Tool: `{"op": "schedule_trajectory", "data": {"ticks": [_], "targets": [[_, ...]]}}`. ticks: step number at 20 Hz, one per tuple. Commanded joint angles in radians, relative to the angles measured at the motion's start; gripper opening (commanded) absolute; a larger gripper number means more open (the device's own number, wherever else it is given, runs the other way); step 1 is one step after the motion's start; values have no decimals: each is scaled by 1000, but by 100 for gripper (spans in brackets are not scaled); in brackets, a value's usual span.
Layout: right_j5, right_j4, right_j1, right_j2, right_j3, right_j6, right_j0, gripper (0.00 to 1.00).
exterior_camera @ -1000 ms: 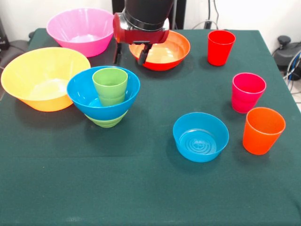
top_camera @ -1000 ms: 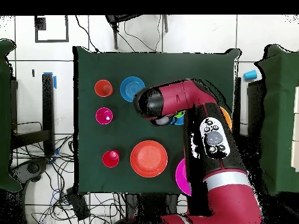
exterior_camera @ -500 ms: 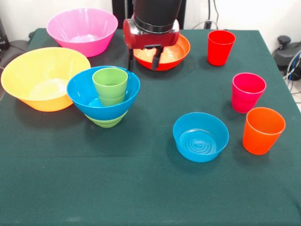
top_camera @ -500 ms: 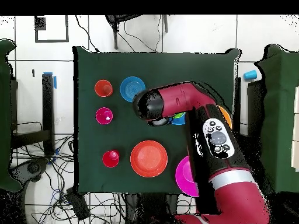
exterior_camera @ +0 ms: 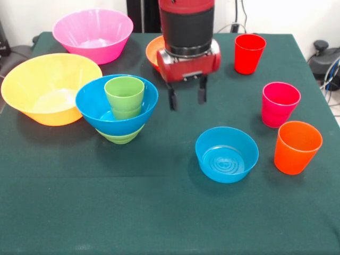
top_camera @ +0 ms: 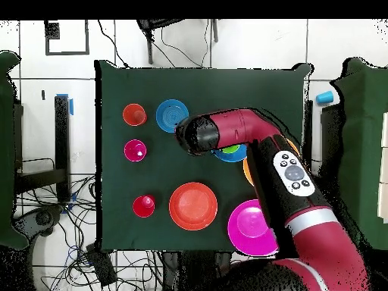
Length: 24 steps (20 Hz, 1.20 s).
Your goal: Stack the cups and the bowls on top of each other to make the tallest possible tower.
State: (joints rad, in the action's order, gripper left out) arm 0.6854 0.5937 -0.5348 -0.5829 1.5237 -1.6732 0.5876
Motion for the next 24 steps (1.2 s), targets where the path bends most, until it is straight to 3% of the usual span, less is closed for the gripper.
{"op": "schedule_trajectory", "data": {"ticks": [1,8,17,24], "targets": [[-104,44,134,-142,18,233,23,100],[-216,61,145,-195,27,170,57,100],[-258,71,144,-271,93,169,115,100],[-185,86,147,-257,84,192,103,100]]}}
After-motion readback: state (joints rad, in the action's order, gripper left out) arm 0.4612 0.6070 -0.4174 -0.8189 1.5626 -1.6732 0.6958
